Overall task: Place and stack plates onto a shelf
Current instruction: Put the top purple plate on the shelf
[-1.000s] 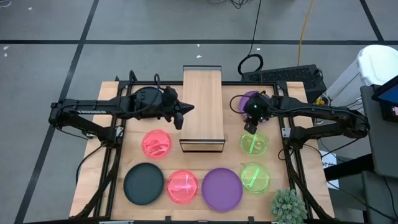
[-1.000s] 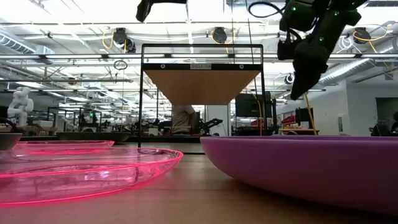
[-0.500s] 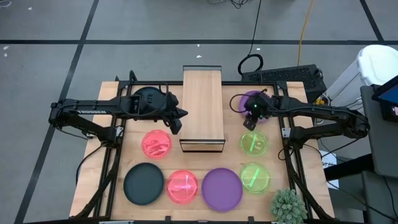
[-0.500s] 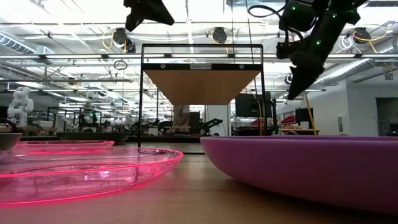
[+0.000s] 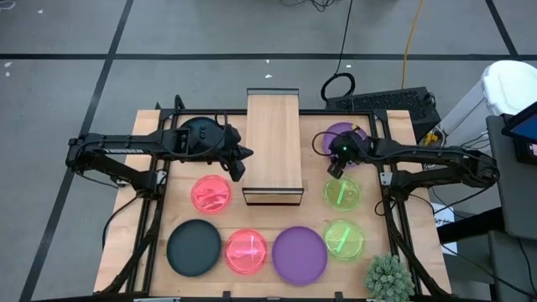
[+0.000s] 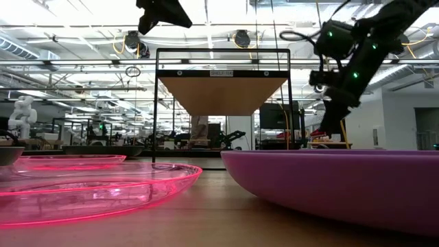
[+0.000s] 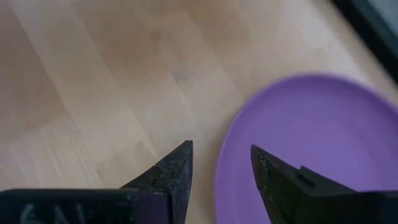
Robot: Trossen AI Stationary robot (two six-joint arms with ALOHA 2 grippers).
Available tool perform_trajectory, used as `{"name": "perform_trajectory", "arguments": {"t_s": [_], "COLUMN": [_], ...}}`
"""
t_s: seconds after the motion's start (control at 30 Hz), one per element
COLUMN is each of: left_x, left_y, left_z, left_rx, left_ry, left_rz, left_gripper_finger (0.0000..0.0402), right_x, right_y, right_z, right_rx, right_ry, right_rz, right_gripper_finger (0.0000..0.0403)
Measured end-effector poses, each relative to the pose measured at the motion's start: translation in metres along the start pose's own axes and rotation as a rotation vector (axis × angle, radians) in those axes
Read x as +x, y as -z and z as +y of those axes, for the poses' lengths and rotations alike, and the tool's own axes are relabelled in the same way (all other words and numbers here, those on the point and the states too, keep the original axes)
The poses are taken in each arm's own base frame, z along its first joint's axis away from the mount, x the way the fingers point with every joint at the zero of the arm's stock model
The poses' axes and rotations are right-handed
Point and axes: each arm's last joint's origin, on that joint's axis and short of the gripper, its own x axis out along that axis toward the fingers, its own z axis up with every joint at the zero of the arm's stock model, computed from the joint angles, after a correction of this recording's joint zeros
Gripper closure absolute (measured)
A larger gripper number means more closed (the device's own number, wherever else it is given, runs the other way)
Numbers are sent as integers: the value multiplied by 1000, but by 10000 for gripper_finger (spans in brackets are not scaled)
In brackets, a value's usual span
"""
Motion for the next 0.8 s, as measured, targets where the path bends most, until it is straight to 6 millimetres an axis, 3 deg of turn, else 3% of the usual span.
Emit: {"name": "perform_trajectory", "arguments": {"t_s": [0.43, 0.8], "left_x": [0, 0], "left_y": [0, 0], "left_z": [0, 0], "left_rx": [34, 66], "left_ry": [-1, -1], "left_rz": [0, 0], "left_gripper_finger": [400, 400], "right_x": [15, 18], "right_y": [29, 35], "right_z": [1, 0], "right_rx": [-60, -71], "right_ry": [3, 34], "right_rz": [62, 62], "right_gripper_finger": [257, 323]}}
